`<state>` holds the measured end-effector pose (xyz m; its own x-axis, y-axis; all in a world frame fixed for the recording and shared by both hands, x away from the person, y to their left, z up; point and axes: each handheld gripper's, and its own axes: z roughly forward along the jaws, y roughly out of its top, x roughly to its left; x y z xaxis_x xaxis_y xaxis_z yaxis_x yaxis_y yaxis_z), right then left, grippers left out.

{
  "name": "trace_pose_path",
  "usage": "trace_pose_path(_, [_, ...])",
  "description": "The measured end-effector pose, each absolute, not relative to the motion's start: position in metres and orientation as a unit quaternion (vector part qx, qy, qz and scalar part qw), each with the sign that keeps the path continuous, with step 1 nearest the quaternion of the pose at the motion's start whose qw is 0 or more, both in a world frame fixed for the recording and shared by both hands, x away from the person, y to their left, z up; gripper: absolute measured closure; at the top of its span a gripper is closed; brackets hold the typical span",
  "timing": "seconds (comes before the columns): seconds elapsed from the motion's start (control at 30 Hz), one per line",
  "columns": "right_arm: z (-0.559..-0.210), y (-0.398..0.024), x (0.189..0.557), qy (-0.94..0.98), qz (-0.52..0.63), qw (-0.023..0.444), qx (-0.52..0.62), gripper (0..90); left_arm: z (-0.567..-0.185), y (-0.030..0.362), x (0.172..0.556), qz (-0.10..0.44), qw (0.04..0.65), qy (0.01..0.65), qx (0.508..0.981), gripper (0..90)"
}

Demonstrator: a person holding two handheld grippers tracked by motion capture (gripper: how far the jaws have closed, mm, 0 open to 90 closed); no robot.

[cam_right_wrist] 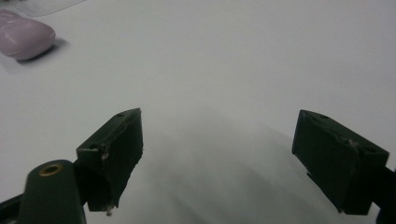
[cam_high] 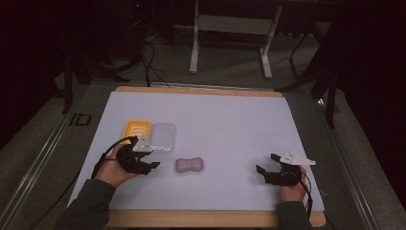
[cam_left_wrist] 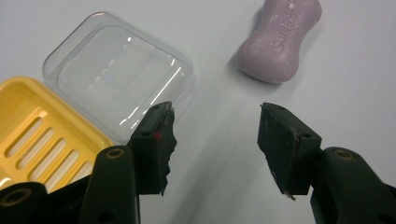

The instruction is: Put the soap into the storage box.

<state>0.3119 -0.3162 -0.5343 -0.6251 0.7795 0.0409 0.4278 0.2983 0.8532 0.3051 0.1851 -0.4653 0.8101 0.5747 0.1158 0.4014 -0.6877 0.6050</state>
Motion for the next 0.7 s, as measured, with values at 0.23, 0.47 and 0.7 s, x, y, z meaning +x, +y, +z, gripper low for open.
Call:
trace_pose_path(0.23, [-0.534,-0.316,0.312,0.781,0.450,0.196,0.386,16.1,-0.466,0.181,0.306,0.146,0.296,0.270,0.904,45.7])
trace_pose_path(0.47, [-0.534,-0.316,0.312,0.781,0.450,0.195,0.386,16.1,-0.464,0.174,0.310,0.144,0.293,0.262,0.908,45.5])
trace_pose_path(0.7, [-0.534,-0.317,0.312,0.781,0.452,0.194,0.386,16.1,-0.465,0.166,0.314,0.139,0.288,0.253,0.913,45.1])
